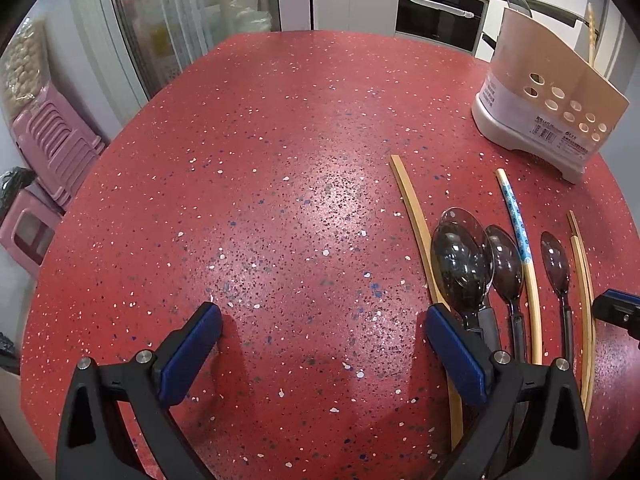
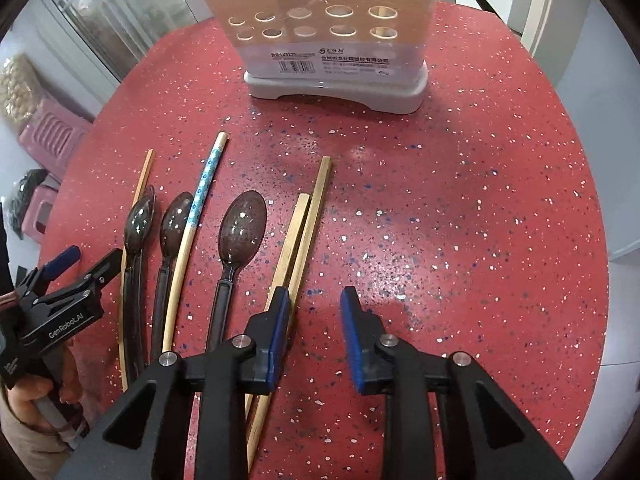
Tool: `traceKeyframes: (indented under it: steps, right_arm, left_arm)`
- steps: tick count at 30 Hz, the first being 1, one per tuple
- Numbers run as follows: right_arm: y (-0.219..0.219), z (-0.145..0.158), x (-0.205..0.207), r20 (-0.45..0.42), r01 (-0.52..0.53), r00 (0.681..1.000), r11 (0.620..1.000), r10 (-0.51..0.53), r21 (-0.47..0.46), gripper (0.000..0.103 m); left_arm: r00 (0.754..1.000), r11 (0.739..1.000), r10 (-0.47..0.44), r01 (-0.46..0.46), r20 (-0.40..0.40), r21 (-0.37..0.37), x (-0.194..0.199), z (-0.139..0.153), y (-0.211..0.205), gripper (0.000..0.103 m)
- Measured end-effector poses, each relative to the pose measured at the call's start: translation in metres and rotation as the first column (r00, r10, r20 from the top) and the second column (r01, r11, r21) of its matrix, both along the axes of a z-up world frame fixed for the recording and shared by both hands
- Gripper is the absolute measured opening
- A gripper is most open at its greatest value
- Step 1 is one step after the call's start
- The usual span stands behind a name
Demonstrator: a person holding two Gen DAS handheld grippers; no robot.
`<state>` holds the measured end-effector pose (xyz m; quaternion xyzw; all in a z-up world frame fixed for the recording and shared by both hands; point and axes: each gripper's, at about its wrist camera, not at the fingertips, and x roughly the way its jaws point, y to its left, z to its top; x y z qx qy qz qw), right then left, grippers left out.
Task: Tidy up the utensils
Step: 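Move both tools back over the remaining utensils on the table, then grasp a wooden chopstick with the right tool while the left tool grasps another chopstick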
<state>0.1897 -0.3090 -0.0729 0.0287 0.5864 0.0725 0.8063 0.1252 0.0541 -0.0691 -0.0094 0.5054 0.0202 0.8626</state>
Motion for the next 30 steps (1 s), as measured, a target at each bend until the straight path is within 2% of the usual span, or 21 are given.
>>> traceKeyframes:
  steps: [9,18,20,25,28,30]
  right_arm:
    - [0.018,0.004,0.013,0.000,-0.031,1.000,0.999,0.031,-0.035,0.029]
    - [0.003,0.003,0.017,-0.008,-0.026,1.000,0.999,0.026,-0.042,0.029]
    - [0.006,0.002,0.018,-0.007,-0.031,1.000,0.998,0.031,-0.061,0.032]
    - [0.021,0.000,0.018,0.005,-0.062,0.998,0.994,0.062,-0.089,0.032]
    - [0.026,0.000,0.013,0.015,-0.082,0.996,0.989,0.085,-0.124,0.027]
    - [0.028,0.000,0.012,0.023,-0.082,0.996,0.988,0.086,-0.132,0.020]
  left_arm:
    - [1.000,1.000,-0.020,0.020,-0.005,0.007,0.004,0.002,-0.012,0.103]
    - [1.000,0.997,-0.028,0.028,-0.003,-0.066,0.000,0.004,-0.007,0.103]
    - [0.999,0.997,-0.039,0.039,-0.004,-0.060,0.000,0.005,-0.009,0.103]
    - [0.998,0.998,-0.062,0.062,-0.008,-0.032,0.005,0.004,-0.022,0.103]
    - [0.997,0.997,-0.071,0.070,-0.026,-0.010,0.009,0.001,-0.027,0.103]
    - [0.996,0.997,-0.079,0.079,-0.030,-0.019,0.011,0.000,-0.030,0.103]
